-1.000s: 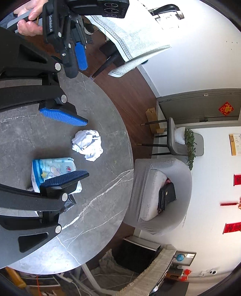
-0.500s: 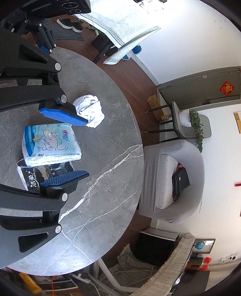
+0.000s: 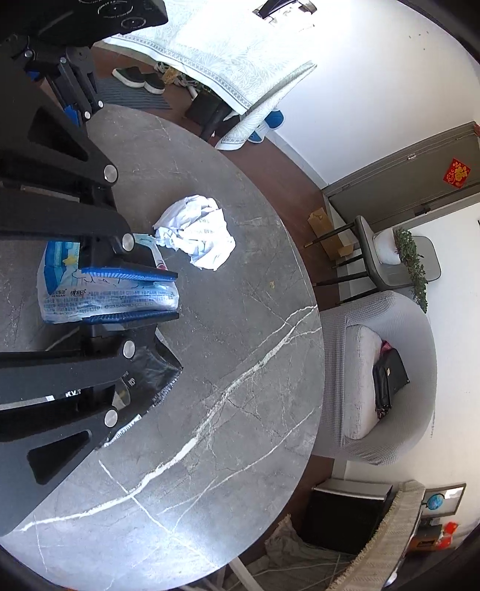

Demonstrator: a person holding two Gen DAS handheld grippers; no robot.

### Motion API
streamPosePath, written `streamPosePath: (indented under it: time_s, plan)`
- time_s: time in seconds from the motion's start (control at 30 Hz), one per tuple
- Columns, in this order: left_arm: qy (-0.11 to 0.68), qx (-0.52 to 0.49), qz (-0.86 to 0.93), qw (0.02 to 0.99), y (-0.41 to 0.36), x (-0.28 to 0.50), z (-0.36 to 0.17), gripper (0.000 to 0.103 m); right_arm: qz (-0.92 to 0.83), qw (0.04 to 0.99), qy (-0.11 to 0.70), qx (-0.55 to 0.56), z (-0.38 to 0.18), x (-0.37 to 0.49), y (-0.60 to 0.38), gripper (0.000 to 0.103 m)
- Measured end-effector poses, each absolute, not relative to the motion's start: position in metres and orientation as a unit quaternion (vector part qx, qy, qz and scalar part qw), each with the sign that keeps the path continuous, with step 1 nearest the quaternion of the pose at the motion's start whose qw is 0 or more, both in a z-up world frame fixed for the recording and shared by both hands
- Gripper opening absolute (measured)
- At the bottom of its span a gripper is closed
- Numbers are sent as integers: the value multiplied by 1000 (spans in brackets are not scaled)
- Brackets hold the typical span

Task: Collect trash
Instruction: 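Close the right tool on the blue-and-white wipes pack, then lift the wipes pack with the right tool and carry it over the bin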

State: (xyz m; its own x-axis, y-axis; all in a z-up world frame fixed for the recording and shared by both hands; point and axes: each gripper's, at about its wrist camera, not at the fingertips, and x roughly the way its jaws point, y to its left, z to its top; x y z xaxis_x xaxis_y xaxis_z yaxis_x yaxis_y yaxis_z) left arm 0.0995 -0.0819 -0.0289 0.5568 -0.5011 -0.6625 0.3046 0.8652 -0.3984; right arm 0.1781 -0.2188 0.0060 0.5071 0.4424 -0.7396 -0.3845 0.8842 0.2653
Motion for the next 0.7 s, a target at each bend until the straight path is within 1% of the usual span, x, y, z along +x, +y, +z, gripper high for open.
streamPosePath:
  time_s: [0.07,0.17,0.27,0.37,0.4,0.47,0.5,0.53,0.57,0.67,0.7]
  plan:
    - [410,-121,-235,873,-85,102,-30,53,243,865,437,39,7,176,-217,12]
    - [409,-133,-242,870,-87,102,-32,52,258,859,439,51,8,172,-214,11]
    - [409,-132,-241,870,-90,103,-32,48,266,857,439,48,9,168,-209,11]
    - [411,-149,-241,867,-87,105,-33,48,285,848,442,68,8,167,-207,11]
    - [412,-150,-240,866,-86,106,-33,45,290,845,443,74,8,167,-206,11]
    - [415,-143,-231,868,-85,107,-34,34,299,840,445,83,6,167,-204,11]
    - [415,-144,-229,869,-85,107,-34,33,302,839,446,84,6,166,-202,10]
    - [414,-146,-229,869,-84,107,-34,29,302,838,446,83,7,166,-201,10]
    - [414,-147,-228,869,-83,106,-34,29,302,839,446,82,8,165,-201,10]
    - [410,-139,-226,872,-81,103,-35,15,303,839,444,81,12,162,-200,10]
    - [409,-136,-226,874,-82,102,-35,13,303,840,444,77,13,161,-199,10]
